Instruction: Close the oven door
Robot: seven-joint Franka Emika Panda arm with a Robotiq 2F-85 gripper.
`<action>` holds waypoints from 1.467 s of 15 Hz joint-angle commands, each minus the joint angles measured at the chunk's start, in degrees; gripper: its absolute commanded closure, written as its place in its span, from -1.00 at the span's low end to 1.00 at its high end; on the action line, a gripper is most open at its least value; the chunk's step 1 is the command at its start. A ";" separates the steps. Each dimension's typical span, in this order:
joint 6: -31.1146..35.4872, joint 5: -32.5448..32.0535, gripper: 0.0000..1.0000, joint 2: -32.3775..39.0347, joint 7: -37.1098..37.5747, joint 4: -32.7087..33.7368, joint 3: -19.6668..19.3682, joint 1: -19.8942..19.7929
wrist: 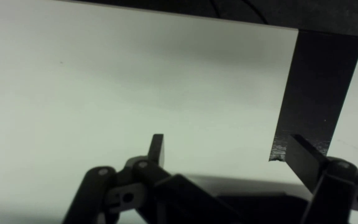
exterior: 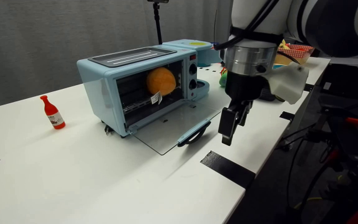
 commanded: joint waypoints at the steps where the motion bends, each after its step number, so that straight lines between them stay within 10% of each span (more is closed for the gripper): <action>1: 3.84 4.21 -1.00 3.99 -2.10 2.88 -2.48 3.13; 22: 4.76 7.14 -1.00 8.96 -5.83 11.30 -10.58 11.12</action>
